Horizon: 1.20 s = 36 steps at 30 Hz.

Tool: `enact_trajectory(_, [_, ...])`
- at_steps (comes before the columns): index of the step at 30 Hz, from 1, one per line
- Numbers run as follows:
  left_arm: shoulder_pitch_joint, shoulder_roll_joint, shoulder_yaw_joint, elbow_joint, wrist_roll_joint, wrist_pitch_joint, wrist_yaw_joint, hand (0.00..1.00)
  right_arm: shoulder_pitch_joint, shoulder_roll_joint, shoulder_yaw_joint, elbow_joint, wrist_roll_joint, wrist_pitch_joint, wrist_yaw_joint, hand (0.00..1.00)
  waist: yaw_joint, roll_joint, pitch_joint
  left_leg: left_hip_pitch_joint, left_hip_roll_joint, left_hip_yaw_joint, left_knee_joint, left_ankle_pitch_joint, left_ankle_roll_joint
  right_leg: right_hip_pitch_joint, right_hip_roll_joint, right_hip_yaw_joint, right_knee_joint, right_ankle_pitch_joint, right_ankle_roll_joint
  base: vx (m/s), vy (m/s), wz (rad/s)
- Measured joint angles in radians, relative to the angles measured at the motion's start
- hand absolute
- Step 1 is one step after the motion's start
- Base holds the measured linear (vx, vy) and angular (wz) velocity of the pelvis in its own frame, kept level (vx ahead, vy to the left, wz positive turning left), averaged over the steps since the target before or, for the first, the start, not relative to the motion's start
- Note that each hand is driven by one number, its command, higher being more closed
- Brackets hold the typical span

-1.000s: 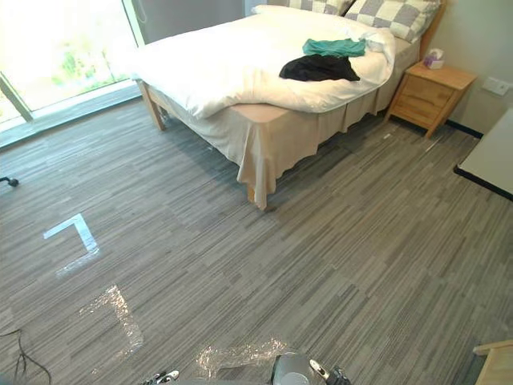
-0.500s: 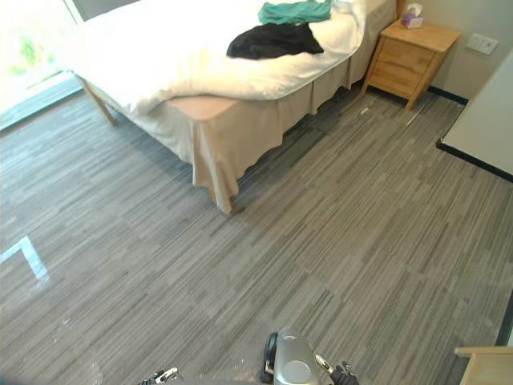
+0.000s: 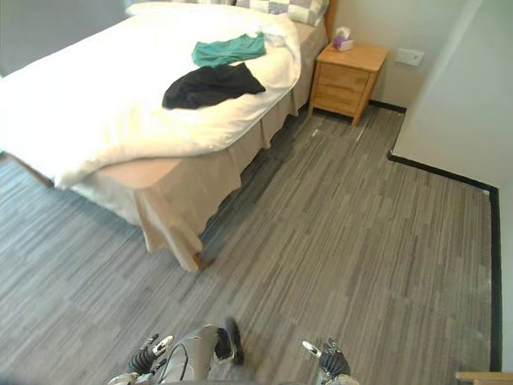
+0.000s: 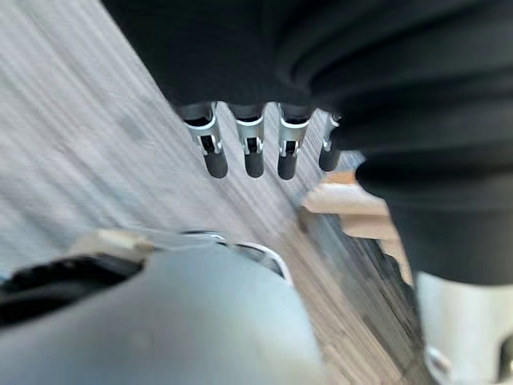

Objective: Tidy the bed and pick cloth on bed and put in laundry

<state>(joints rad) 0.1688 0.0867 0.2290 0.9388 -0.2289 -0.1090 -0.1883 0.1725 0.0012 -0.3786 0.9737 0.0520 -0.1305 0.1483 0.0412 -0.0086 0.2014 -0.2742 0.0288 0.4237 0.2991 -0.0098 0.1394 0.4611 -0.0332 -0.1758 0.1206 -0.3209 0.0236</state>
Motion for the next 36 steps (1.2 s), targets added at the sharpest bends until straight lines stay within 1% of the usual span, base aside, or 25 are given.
enact_trajectory(2, [-0.03, 0.011, -0.029, 0.028, 0.0, -0.013, 0.021, 0.0, 0.007, 0.0, -0.001, 0.038, -0.009, -0.013, -0.014, 0.0, 0.009, -0.014, -0.023, 0.018, -0.036, -0.005, 0.003, -0.045, 0.038, -0.003, -0.025, -0.004, 0.014, 0.113, 0.012, 0.7, 0.294, 0.39])
enact_trajectory(3, [-0.031, 0.011, -0.03, 0.029, -0.001, -0.012, 0.036, 0.0, 0.0, 0.0, -0.002, 0.046, -0.013, -0.01, -0.026, 0.0, 0.009, -0.016, -0.025, 0.03, -0.051, -0.015, 0.005, -0.057, 0.05, -0.002, -0.034, -0.005, 0.034, 0.143, 0.016, 0.63, 0.308, 0.29])
enact_trajectory(4, [-0.031, 0.01, -0.029, 0.031, -0.002, -0.011, 0.053, 0.0, -0.003, -0.002, -0.008, 0.053, -0.02, -0.001, -0.043, 0.0, 0.006, -0.021, -0.027, 0.059, -0.076, -0.027, 0.001, -0.082, 0.055, -0.008, -0.05, -0.01, 0.09, 0.182, 0.052, 0.61, 0.283, 0.55])
enact_trajectory(5, [-0.029, 0.012, -0.031, 0.043, -0.001, -0.005, 0.084, 0.0, -0.012, -0.004, -0.024, 0.075, -0.036, 0.02, -0.063, 0.0, 0.007, -0.028, -0.044, 0.11, -0.116, -0.06, -0.008, -0.131, 0.053, -0.072, -0.093, -0.018, 0.308, 0.241, 0.13, 0.59, 0.259, 0.58])
enact_trajectory(6, [-0.03, 0.014, -0.032, 0.05, 0.0, -0.005, 0.091, 0.0, -0.018, -0.003, -0.027, 0.083, -0.037, 0.025, -0.072, 0.0, 0.007, -0.034, -0.05, 0.133, -0.134, -0.076, -0.011, -0.148, 0.05, -0.121, -0.116, -0.018, 0.435, 0.262, 0.145, 0.62, 0.234, 0.66])
enact_trajectory(7, [-0.031, 0.015, -0.032, 0.064, 0.0, -0.006, 0.11, 0.0, -0.024, -0.006, -0.033, 0.093, -0.037, 0.025, -0.076, 0.0, 0.006, -0.038, -0.057, 0.184, -0.165, -0.105, -0.028, -0.171, 0.049, -0.222, -0.154, -0.022, 0.697, 0.266, 0.156, 0.56, 0.178, 0.73])
enact_trajectory(8, [-0.027, 0.011, -0.035, 0.077, -0.003, -0.004, 0.118, 0.0, -0.021, -0.016, -0.036, 0.091, -0.045, 0.023, -0.076, 0.0, -0.003, -0.027, -0.059, 0.256, -0.188, -0.147, -0.077, -0.174, 0.05, -0.305, -0.183, -0.046, 0.875, 0.242, 0.145, 0.53, 0.163, 0.84])
enact_trajectory(9, [-0.022, 0.006, -0.042, 0.079, -0.014, -0.002, 0.123, 0.0, -0.019, -0.026, -0.035, 0.089, -0.056, 0.022, -0.076, 0.0, -0.008, -0.012, -0.068, 0.295, -0.194, -0.171, -0.11, -0.172, 0.052, -0.35, -0.192, -0.065, 0.935, 0.223, 0.13, 0.42, 0.11, 0.97])
enact_trajectory(11, [-0.02, -0.016, -0.063, 0.074, -0.048, -0.002, 0.125, 0.0, -0.008, -0.05, -0.029, 0.086, -0.089, 0.021, -0.076, 0.0, -0.023, 0.03, -0.088, 0.395, -0.194, -0.251, -0.197, -0.156, 0.022, -0.473, -0.179, -0.108, 0.994, 0.166, 0.076, 0.36, 0.074, 1.0])
enact_trajectory(12, [-0.021, -0.027, -0.074, 0.075, -0.082, -0.001, 0.126, 0.0, -0.009, -0.049, -0.025, 0.08, -0.097, 0.013, -0.076, 0.0, -0.032, 0.031, -0.086, 0.437, -0.192, -0.321, -0.21, -0.157, -0.142, -0.534, -0.16, -0.103, 0.93, 0.128, 0.046, 0.37, -0.033, 1.59])
enact_trajectory(13, [-0.041, 0.004, -0.089, 0.053, -0.1, -0.002, 0.124, 0.0, -0.013, -0.015, -0.005, 0.082, -0.097, 0.009, -0.073, 0.0, -0.033, -0.065, -0.068, 0.377, -0.192, -0.314, -0.055, -0.221, -0.063, -0.589, -0.268, -0.095, 0.808, 0.082, 0.052, 0.34, -0.142, 1.78])
enact_trajectory(14, [-0.063, 0.014, -0.101, 0.044, -0.107, -0.009, 0.124, 0.0, -0.012, -0.014, -0.007, 0.08, -0.094, 0.004, -0.074, 0.0, -0.037, -0.058, -0.069, 0.371, -0.135, -0.316, -0.075, -0.226, -0.02, -0.608, -0.294, -0.109, 0.74, 0.07, 0.084, 0.26, -0.23, 1.58])
enact_trajectory(15, [-0.082, 0.023, -0.085, 0.065, -0.117, 0.0, 0.144, 0.0, -0.023, -0.019, -0.009, 0.1, -0.096, 0.004, -0.073, 0.0, -0.019, -0.059, -0.061, 0.402, -0.119, -0.343, -0.091, -0.222, -0.058, -0.615, -0.312, -0.054, 0.548, 0.076, 0.109, 0.24, -0.302, 1.45])
enact_trajectory(16, [-0.075, 0.008, -0.086, 0.063, -0.128, 0.011, 0.155, 0.0, -0.025, -0.04, 0.012, 0.079, -0.098, -0.001, -0.071, 0.0, -0.03, -0.026, -0.076, 0.407, -0.095, -0.407, -0.093, -0.24, -0.056, -0.621, -0.271, -0.025, 0.395, 0.099, 0.084, 0.27, -0.259, 1.37])
enact_trajectory(17, [-0.076, -0.001, -0.086, 0.06, -0.136, 0.012, 0.159, 0.0, -0.023, -0.042, 0.019, 0.074, -0.098, -0.004, -0.071, 0.0, -0.035, -0.016, -0.076, 0.41, -0.085, -0.442, -0.098, -0.241, -0.058, -0.627, -0.25, -0.005, 0.339, 0.114, 0.08, 0.37, -0.3, 1.77])
enact_trajectory(18, [-0.076, -0.028, -0.084, 0.059, -0.135, 0.013, 0.172, 0.0, -0.025, -0.044, 0.039, 0.07, -0.097, -0.009, -0.071, 0.0, -0.039, -0.002, -0.071, 0.419, -0.066, -0.52, -0.103, -0.249, -0.073, -0.636, -0.212, 0.046, 0.238, 0.165, 0.079, 0.41, -0.304, 1.44])
enact_trajectory(20, [-0.07, -0.046, -0.047, 0.057, -0.132, 0.014, 0.178, 0.0, -0.024, -0.048, 0.061, 0.07, -0.096, -0.007, -0.071, 0.0, -0.037, -0.013, -0.068, 0.434, -0.052, -0.555, -0.09, -0.271, -0.11, -0.638, -0.169, 0.096, 0.181, 0.232, 0.084, 0.39, -0.363, 1.06])
enact_trajectory(21, [-0.065, -0.043, -0.026, 0.056, -0.132, 0.015, 0.187, 0.0, -0.02, -0.044, 0.087, 0.069, -0.096, -0.006, -0.07, 0.0, -0.027, -0.03, -0.069, 0.438, -0.053, -0.56, -0.074, -0.289, -0.139, -0.627, -0.156, 0.103, 0.156, 0.297, 0.059, 0.34, -0.412, 0.82])
enact_trajectory(22, [-0.06, -0.073, 0.003, 0.062, -0.13, 0.016, 0.196, 0.0, -0.032, -0.07, 0.095, 0.064, -0.095, -0.002, -0.055, 0.0, -0.026, 0.0, -0.053, 0.467, -0.006, -0.558, -0.049, -0.305, -0.174, -0.592, -0.136, 0.052, 0.205, 0.259, 0.058, 0.32, -0.39, 0.7])
enact_trajectory(24, [-0.054, -0.097, 0.02, 0.061, -0.119, 0.009, 0.196, 0.0, -0.047, -0.095, 0.112, 0.065, -0.094, 0.005, -0.047, 0.0, -0.023, 0.018, -0.06, 0.464, 0.026, -0.539, -0.047, -0.29, -0.201, -0.575, -0.118, 0.016, 0.203, 0.229, 0.037, 0.31, -0.336, 0.53])
enact_trajectory(25, [-0.054, -0.105, 0.015, 0.065, -0.105, 0.01, 0.196, 0.0, -0.063, -0.108, 0.117, 0.067, -0.093, 0.006, -0.04, 0.0, -0.026, 0.044, -0.063, 0.464, 0.053, -0.534, -0.055, -0.268, -0.224, -0.547, -0.102, -0.02, 0.176, 0.221, 0.03, 0.3, -0.322, 0.53])
enact_trajectory(26, [-0.054, -0.106, 0.008, 0.066, -0.103, 0.01, 0.195, 0.0, -0.065, -0.109, 0.117, 0.068, -0.09, 0.007, -0.037, 0.0, -0.026, 0.047, -0.064, 0.465, 0.059, -0.527, -0.056, -0.254, -0.234, -0.534, -0.101, -0.034, 0.162, 0.221, 0.03, 0.23, -0.238, 0.58])
enact_trajectory(29, [-0.051, -0.094, -0.033, 0.067, -0.096, 0.01, 0.195, 0.0, -0.071, -0.113, 0.117, 0.099, -0.033, 0.044, -0.034, 0.0, -0.028, 0.046, -0.064, 0.475, 0.081, -0.438, -0.09, -0.185, -0.246, -0.444, -0.102, -0.107, 0.077, 0.226, 0.022, 0.11, -0.176, 0.65])
enact_trajectory(33, [-0.05, -0.077, -0.068, 0.08, -0.099, 0.019, 0.194, 0.0, -0.09, -0.121, 0.115, 0.136, -0.023, 0.092, -0.033, 0.0, -0.029, 0.044, -0.065, 0.482, 0.094, -0.376, -0.154, -0.158, -0.239, -0.398, -0.091, -0.162, -0.006, 0.263, 0.023, -0.01, -0.072, 0.49])
enact_trajectory(36, [-0.047, -0.065, -0.069, 0.096, -0.193, 0.003, 0.208, 0.0, -0.096, -0.126, 0.111, 0.144, 0.011, 0.141, -0.032, 0.0, -0.025, 0.039, -0.067, 0.476, 0.089, -0.376, -0.179, -0.153, -0.235, -0.372, -0.081, -0.17, -0.096, 0.319, 0.028, -0.08, 0.019, 0.1])
